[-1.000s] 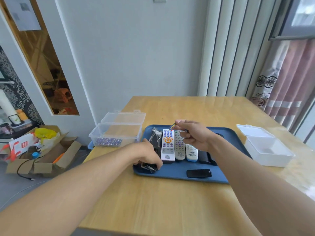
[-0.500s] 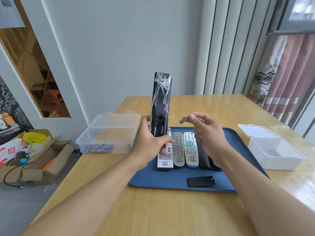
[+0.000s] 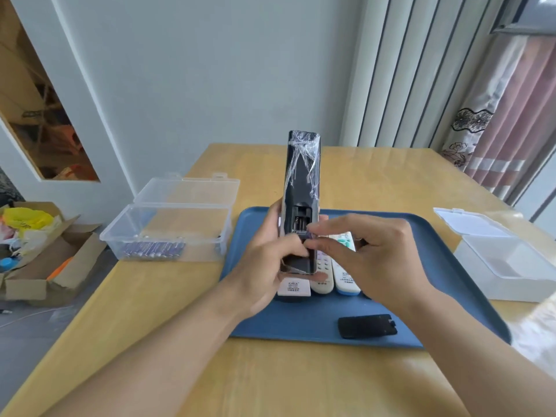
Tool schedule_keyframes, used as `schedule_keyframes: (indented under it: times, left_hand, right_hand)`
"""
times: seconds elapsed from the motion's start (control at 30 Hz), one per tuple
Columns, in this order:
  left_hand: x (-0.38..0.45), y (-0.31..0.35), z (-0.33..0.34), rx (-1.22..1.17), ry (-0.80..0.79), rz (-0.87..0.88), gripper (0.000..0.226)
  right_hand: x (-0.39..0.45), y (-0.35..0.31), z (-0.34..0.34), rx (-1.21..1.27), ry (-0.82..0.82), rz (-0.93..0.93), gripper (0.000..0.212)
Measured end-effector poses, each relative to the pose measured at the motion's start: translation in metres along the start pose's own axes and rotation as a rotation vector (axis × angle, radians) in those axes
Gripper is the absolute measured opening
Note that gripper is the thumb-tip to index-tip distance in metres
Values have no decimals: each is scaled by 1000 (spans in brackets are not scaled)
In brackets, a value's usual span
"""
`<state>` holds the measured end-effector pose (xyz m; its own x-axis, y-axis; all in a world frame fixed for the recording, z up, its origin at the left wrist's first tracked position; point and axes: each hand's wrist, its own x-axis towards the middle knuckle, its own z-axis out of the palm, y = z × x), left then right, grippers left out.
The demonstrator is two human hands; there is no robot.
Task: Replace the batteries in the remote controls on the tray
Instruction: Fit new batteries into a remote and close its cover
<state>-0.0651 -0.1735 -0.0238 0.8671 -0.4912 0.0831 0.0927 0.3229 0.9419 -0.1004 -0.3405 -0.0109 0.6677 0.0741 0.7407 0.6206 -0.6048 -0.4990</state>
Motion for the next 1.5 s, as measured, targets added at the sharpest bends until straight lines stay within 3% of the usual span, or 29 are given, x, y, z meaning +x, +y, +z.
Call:
schedule_keyframes:
  times: [0.13, 0.3, 0.43, 0.63, 0.93, 1.1, 1.33, 1.5]
  left_hand:
    - [-8, 7, -2, -127, -8, -77, 44]
    - [-10, 5, -4, -99, 35, -50, 41]
    - [-9, 2, -5, -54, 58, 21, 36]
    - [-8, 1, -1, -27, 86, 127, 46]
    - [-11, 1, 1, -40, 81, 113, 38]
    - [-12, 0, 2, -47, 77, 106, 39]
    - [-12, -1, 3, -48, 73, 80, 47]
    - [-13, 0, 8, -32, 152, 82, 47]
  right_hand:
    - [-5, 10, 7, -27, -61, -84, 12]
    - [-7, 13, 10, -36, -142, -102, 7]
    - [-4, 0, 11, 41, -115, 20, 10]
    - [0, -4, 9, -18, -63, 266, 44]
    - [1, -15, 16, 171, -124, 462, 48]
    - [0, -5, 21, 454, -161, 628, 54]
    - [2, -7, 19, 346, -161, 676, 48]
    - [1, -13, 17, 420, -218, 656, 44]
